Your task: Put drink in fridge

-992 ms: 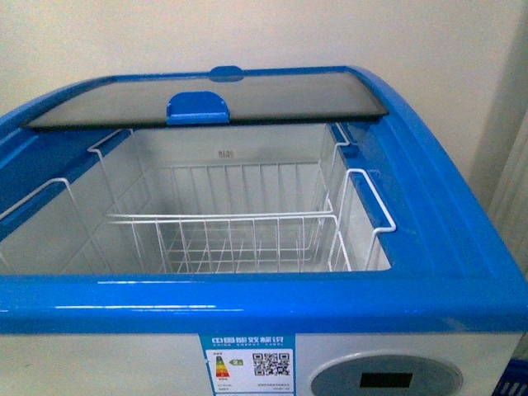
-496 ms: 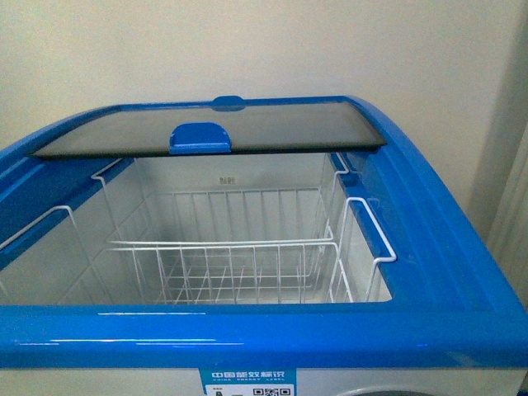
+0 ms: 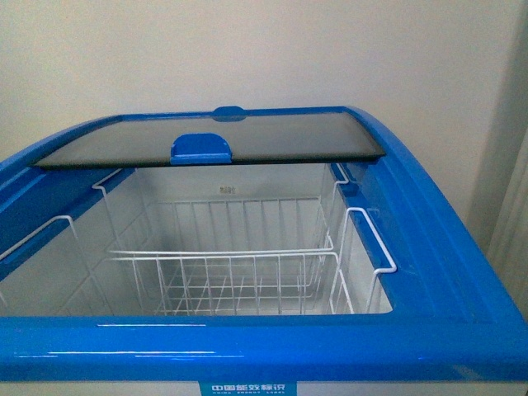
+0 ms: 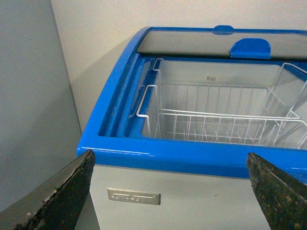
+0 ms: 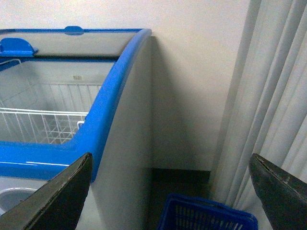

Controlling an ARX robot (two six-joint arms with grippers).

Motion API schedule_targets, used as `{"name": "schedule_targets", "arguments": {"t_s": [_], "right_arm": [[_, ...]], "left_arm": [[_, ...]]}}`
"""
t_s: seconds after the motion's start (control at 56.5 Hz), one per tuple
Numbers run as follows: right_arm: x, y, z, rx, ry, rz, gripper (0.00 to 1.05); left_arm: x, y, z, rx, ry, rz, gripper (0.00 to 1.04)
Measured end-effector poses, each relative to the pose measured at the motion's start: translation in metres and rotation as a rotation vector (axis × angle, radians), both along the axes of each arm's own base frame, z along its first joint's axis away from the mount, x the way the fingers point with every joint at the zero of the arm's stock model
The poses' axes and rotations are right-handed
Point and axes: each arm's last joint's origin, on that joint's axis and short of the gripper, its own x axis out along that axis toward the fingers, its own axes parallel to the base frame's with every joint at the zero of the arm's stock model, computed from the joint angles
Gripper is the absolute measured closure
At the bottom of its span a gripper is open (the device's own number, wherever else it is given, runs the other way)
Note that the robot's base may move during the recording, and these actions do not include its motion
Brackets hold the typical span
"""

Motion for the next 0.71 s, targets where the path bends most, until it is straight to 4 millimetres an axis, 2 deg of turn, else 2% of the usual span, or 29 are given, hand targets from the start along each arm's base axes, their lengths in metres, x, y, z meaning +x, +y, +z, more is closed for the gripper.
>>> {"name": "schedule_targets", "arguments": {"t_s": [0.709], "right_arm": [[0.0,0.0,0.0,0.0,0.0,0.0,0.08]], "left_arm": [[0.0,0.0,0.0,0.0,0.0,0.0,0.08]]}}
